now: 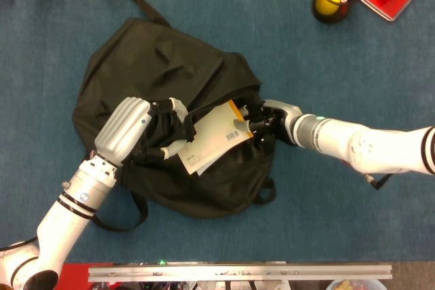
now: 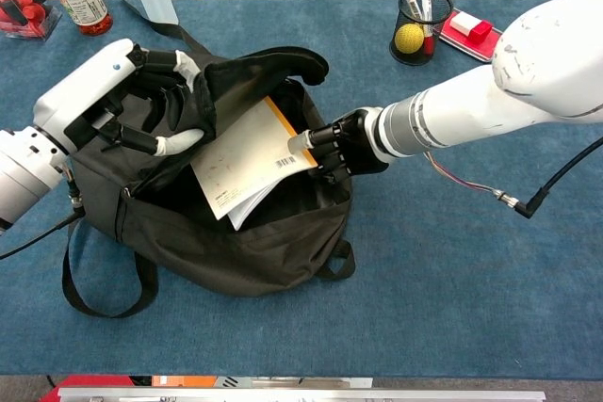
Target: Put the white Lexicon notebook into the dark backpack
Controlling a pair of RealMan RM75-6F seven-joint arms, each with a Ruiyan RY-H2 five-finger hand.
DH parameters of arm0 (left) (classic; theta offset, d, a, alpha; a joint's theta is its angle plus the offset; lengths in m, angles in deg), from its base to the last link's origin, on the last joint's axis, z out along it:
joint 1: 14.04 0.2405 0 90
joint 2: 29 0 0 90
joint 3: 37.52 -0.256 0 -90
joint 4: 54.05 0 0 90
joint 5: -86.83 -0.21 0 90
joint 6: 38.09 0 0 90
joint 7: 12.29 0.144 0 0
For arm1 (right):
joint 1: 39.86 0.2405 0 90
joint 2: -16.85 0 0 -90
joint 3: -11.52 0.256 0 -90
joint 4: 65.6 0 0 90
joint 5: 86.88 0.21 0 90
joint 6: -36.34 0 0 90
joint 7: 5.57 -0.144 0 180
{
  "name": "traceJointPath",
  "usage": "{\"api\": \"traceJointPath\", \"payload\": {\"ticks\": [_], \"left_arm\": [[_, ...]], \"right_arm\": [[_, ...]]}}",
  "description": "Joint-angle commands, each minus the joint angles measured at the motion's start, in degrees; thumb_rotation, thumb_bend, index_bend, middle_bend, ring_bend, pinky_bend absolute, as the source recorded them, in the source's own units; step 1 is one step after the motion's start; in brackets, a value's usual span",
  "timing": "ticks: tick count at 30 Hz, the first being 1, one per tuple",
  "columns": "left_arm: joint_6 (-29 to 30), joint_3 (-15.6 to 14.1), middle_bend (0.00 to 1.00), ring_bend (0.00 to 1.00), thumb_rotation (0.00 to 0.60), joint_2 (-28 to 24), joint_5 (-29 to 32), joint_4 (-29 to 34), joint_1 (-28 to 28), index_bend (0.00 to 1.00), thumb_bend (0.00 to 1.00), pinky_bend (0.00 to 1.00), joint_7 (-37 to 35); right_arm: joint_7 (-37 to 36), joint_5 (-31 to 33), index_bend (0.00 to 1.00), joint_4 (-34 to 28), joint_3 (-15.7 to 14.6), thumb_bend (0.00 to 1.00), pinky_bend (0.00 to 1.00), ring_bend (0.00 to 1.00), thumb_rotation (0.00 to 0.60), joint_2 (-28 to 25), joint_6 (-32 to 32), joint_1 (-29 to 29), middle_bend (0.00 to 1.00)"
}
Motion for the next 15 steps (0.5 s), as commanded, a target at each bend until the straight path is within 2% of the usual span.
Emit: {"api": "traceJointPath", "payload": {"ticks": [1,6,11,13,15], "left_arm": [[0.01,0.0,0.61,0.62,0.6,-0.03,0.02,-0.04,0.02,0.51,0.27,0.76,-0.08],[-0.12,0.0,0.61,0.62,0.6,-0.03,0.16,-0.13,-0.01,0.51,0.27,0.76,-0.09],[-0.14,0.12,0.61,0.62,0.6,-0.06,0.34,-0.23,-0.01,0.51,0.27,0.76,-0.29],[-0.28,0.18,0.61,0.62,0.6,-0.05,0.48,-0.32,-0.07,0.51,0.27,0.76,-0.3],[-0.45,0.25,0.61,0.62,0.6,-0.01,0.69,-0.41,-0.14,0.51,0.27,0.76,-0.36]], "right_arm": [[0.76,0.44,0.9,-0.02,0.67,0.47,0.73,0.6,0.6,0.3,-0.91,-0.27,0.68],[2.37,-0.93,0.77,-0.97,3.42,0.47,0.61,0.49,0.6,0.55,-2.21,-3.12,0.56],[3.85,-4.89,0.48,-2.36,8.0,0.44,0.42,0.35,0.6,-0.65,-0.52,-8.26,0.38],[4.34,-6.73,0.39,-2.9,9.93,0.44,0.33,0.3,0.6,-1.34,0.72,-10.54,0.33],[5.14,-8.71,0.32,-3.41,11.52,0.44,0.28,0.27,0.6,-2.21,2.01,-12.78,0.29]]}}
